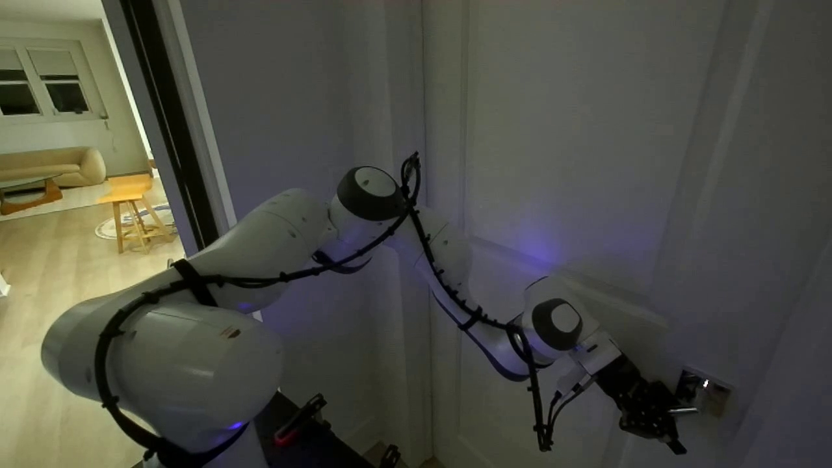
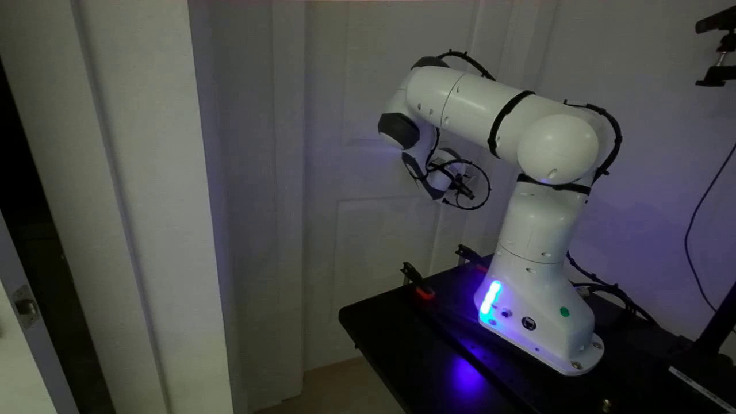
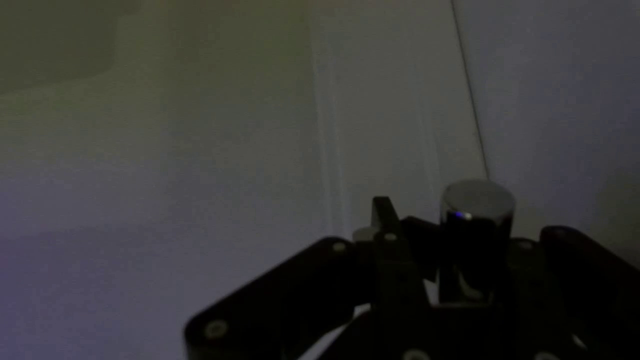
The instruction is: Open the door
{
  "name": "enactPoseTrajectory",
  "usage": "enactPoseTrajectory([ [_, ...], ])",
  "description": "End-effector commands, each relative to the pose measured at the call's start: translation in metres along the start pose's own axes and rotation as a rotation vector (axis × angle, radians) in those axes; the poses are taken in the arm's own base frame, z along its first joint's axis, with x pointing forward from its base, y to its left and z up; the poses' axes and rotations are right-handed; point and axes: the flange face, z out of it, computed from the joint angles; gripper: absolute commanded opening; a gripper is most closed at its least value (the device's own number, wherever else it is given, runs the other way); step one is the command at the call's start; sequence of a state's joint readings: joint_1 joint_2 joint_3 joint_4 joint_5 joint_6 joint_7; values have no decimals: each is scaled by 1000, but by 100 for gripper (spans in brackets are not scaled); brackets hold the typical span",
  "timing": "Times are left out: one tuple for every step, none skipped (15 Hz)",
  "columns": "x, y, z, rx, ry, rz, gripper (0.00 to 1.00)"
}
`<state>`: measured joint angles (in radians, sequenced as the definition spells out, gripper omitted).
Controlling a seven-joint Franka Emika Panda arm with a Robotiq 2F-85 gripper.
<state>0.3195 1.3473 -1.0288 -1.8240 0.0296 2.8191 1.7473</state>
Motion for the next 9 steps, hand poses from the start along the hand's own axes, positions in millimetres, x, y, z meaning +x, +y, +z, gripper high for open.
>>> enactPoseTrajectory([
  [-8,10,38,-67,1,30,1],
  [-7,7,36,-68,-8,24,1],
  [-4,1,34,-60,-31,13,1],
  [-2,-4,32,-55,-42,11,1],
  [1,-10,30,-49,-56,2,1],
  [3,-15,30,-41,-65,-5,1],
  [5,-20,29,-33,-75,-10,1],
  [7,-26,29,-28,-84,-11,1],
  [8,-30,30,-24,-92,-12,1],
])
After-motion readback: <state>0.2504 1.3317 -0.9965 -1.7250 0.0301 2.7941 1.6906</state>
